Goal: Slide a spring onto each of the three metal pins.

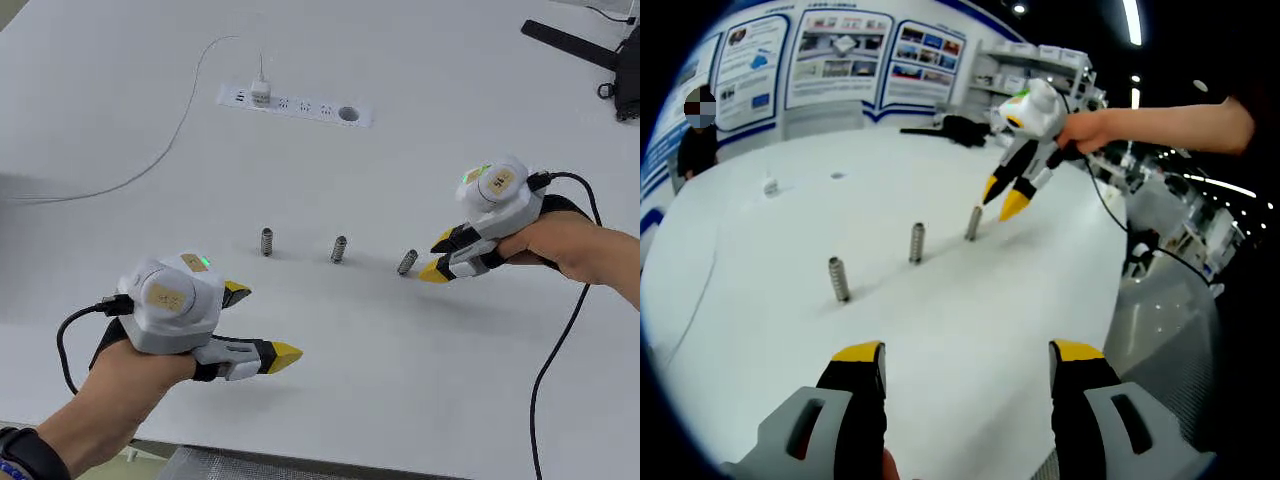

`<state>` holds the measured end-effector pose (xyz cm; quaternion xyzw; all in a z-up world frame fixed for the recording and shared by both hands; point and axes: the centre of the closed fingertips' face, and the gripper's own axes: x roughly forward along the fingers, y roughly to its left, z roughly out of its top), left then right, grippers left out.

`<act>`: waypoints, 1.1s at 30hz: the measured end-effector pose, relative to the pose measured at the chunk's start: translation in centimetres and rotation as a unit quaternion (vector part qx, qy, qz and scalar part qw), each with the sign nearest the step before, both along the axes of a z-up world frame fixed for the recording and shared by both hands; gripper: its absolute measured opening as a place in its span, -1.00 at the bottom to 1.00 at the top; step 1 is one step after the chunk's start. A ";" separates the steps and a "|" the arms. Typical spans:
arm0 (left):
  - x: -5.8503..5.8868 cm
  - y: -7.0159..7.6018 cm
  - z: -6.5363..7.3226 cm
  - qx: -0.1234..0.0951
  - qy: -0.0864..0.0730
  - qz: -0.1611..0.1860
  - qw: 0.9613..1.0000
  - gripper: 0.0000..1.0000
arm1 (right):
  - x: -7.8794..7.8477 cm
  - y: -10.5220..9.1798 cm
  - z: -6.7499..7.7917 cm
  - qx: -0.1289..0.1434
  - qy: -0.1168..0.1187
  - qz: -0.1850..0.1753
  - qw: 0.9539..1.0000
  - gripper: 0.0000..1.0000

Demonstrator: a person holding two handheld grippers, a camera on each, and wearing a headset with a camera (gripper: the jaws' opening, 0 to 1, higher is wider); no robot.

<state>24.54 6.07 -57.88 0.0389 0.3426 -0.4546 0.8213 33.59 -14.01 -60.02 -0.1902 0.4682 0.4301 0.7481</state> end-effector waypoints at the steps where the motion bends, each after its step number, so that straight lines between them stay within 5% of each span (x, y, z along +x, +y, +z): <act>1: 0.0 0.0 0.0 0.000 -0.001 0.000 1.000 0.35 | 0.0 0.0 0.2 0.013 -0.001 -0.014 1.000 -0.35; 10: 0.3 0.2 0.1 -0.003 0.000 0.011 1.000 0.37 | -0.7 -0.2 1.1 0.075 -0.012 -0.083 0.994 -0.24; 20: 1.2 0.6 0.1 -0.006 0.002 0.034 0.999 0.42 | -2.4 0.2 1.9 0.137 -0.036 -0.143 0.979 0.02; 33: 2.5 1.8 0.1 0.002 -0.003 0.051 0.999 0.49 | -4.8 0.7 0.7 0.151 -0.043 -0.157 0.975 0.39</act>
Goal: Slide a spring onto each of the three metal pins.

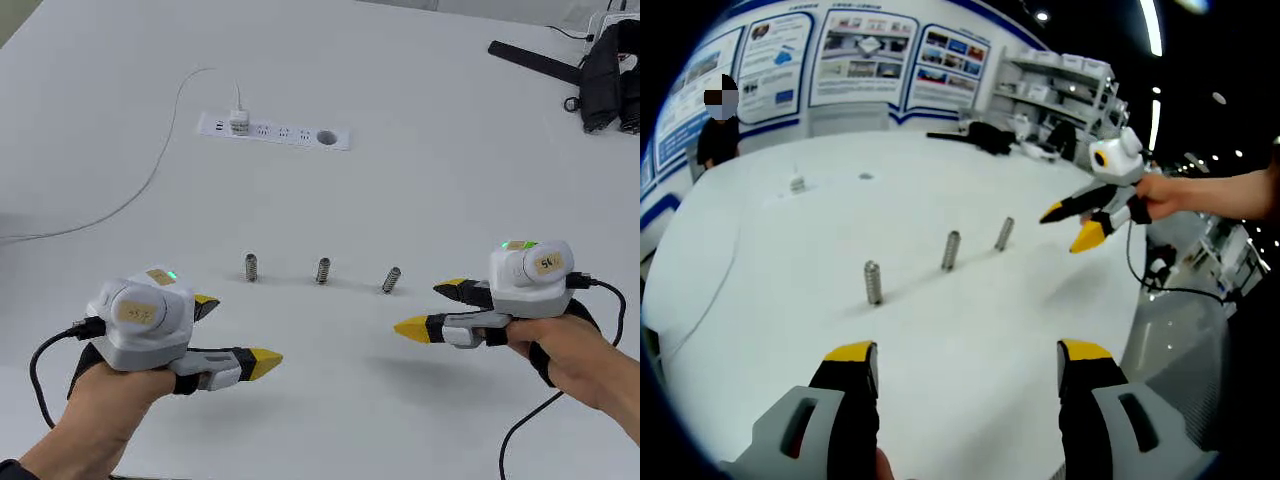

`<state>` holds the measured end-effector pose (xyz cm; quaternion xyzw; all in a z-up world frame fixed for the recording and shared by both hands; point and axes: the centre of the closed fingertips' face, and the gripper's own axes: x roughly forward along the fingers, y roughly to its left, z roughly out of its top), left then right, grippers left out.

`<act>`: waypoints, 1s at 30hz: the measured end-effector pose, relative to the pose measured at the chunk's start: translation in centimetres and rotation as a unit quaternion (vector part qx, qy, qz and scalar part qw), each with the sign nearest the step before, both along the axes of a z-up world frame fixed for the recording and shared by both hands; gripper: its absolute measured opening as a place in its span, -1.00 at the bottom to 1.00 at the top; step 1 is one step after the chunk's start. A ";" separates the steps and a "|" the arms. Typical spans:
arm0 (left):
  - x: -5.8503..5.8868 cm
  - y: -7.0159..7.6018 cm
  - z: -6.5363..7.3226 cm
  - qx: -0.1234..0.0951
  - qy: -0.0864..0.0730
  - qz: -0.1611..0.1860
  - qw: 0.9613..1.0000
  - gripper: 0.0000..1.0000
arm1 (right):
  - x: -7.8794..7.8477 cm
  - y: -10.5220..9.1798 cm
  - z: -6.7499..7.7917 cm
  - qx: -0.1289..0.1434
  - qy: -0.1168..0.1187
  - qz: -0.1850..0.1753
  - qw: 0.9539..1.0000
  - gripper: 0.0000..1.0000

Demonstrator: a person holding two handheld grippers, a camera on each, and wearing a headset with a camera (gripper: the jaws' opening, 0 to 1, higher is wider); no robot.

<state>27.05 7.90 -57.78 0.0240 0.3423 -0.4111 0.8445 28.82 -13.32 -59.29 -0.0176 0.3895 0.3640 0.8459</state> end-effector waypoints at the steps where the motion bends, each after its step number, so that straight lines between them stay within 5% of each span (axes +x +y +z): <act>1: 0.1 0.2 0.0 0.001 0.000 0.002 1.000 0.49 | -0.1 0.1 0.0 0.002 0.000 0.000 1.000 0.40; 13: 1.0 2.3 -0.1 0.006 -0.003 0.027 1.000 0.53 | -1.7 0.6 0.0 0.015 -0.010 -0.012 1.000 0.59; 30: 0.7 2.7 0.2 0.009 -0.003 0.035 0.999 0.55 | -3.3 1.3 -0.5 0.020 -0.005 -0.027 0.999 0.67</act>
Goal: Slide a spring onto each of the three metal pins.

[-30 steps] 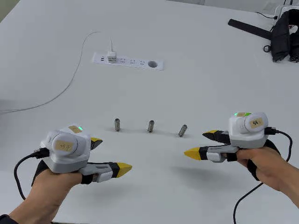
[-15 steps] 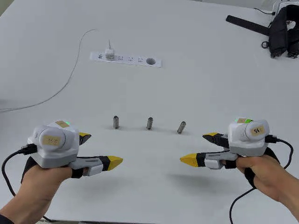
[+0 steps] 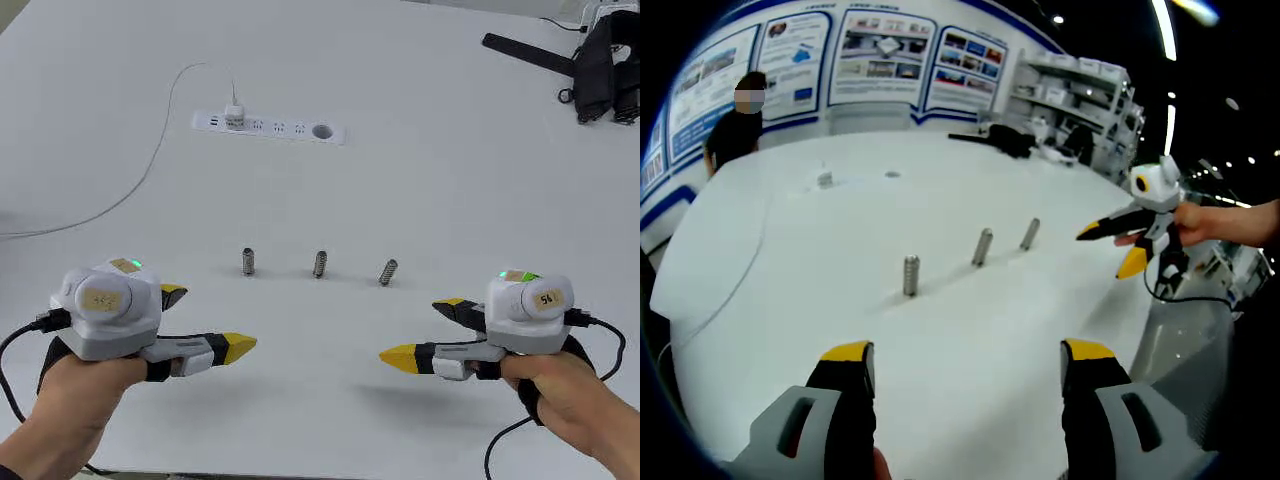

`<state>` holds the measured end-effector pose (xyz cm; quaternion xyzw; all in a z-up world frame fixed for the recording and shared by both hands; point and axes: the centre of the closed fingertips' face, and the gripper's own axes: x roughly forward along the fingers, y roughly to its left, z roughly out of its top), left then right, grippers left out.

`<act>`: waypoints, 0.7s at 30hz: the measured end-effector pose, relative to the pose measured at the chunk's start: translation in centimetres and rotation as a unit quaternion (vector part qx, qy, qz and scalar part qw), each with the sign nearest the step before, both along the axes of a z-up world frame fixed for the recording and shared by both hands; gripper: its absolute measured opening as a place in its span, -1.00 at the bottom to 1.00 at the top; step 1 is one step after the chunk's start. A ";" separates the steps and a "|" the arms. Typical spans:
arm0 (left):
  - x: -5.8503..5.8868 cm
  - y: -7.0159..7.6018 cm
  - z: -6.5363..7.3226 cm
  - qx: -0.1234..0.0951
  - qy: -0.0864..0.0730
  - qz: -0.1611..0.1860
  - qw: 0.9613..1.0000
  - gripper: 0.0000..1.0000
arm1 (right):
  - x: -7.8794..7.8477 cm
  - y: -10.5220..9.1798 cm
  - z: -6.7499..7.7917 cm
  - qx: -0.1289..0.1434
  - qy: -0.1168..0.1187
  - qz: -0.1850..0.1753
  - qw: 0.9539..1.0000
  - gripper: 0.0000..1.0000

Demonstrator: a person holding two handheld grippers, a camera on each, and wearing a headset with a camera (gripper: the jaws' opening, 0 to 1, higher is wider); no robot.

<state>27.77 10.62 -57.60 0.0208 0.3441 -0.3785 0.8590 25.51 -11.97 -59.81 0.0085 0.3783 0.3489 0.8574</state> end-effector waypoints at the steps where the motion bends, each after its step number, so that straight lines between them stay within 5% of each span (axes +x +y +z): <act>1: 0.0 0.0 0.0 0.000 0.000 0.000 1.000 0.55 | -0.1 0.1 0.0 0.000 0.000 0.000 1.000 0.67; 21: 0.3 0.3 1.1 -0.008 -0.012 0.015 1.000 0.57 | -0.3 0.6 0.7 0.005 -0.012 -0.014 1.000 0.70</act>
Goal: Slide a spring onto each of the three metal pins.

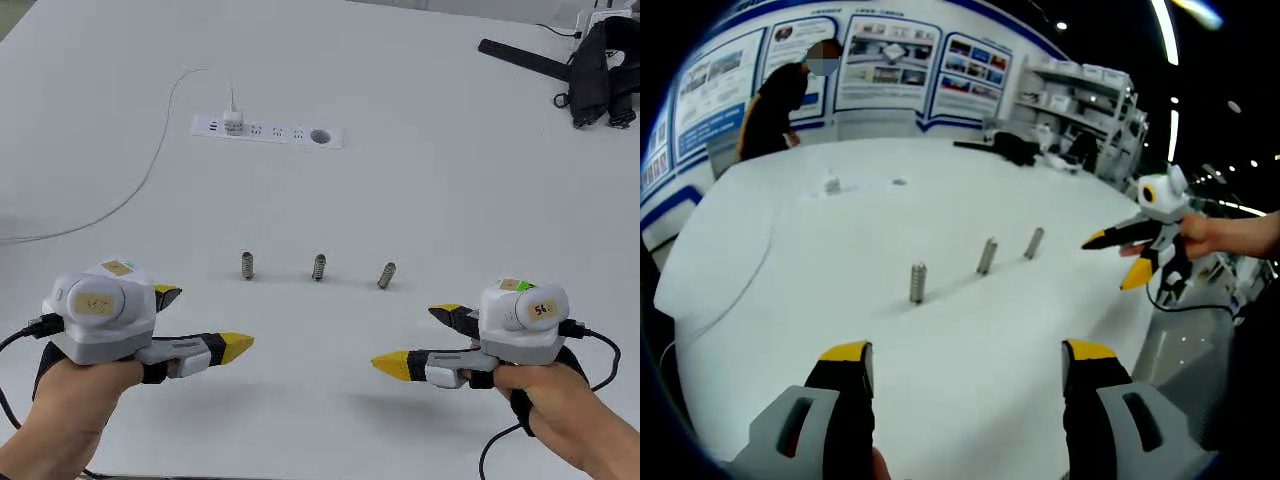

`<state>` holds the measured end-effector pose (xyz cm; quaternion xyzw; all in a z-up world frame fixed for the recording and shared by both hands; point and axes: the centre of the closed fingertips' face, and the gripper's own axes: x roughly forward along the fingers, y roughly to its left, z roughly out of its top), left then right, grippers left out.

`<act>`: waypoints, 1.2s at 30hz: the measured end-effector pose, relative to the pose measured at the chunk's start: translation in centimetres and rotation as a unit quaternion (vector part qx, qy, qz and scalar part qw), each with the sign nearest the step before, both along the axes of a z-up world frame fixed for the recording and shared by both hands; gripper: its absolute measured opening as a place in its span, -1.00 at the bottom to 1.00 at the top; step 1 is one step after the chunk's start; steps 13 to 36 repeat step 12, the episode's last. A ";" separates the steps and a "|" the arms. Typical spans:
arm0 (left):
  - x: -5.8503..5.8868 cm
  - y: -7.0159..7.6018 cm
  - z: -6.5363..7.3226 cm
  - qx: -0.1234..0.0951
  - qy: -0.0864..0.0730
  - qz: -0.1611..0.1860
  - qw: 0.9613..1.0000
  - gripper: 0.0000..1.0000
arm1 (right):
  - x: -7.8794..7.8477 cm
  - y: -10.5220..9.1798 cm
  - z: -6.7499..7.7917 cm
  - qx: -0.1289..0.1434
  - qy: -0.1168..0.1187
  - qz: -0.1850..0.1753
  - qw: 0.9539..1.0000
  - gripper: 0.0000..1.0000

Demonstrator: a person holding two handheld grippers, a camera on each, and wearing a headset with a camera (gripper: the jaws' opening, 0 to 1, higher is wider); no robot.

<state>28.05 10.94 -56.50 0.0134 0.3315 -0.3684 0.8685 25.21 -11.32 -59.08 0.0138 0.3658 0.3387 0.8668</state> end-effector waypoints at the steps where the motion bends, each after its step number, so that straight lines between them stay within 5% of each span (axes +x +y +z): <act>1: 0.0 0.0 0.0 -0.001 0.000 0.000 1.000 0.57 | 0.0 0.0 0.0 -0.001 -0.001 0.000 1.000 0.71; 36: -0.2 0.4 -0.2 0.000 0.000 0.001 1.000 0.58 | 0.2 -0.2 0.2 -0.001 -0.003 -0.006 1.000 0.71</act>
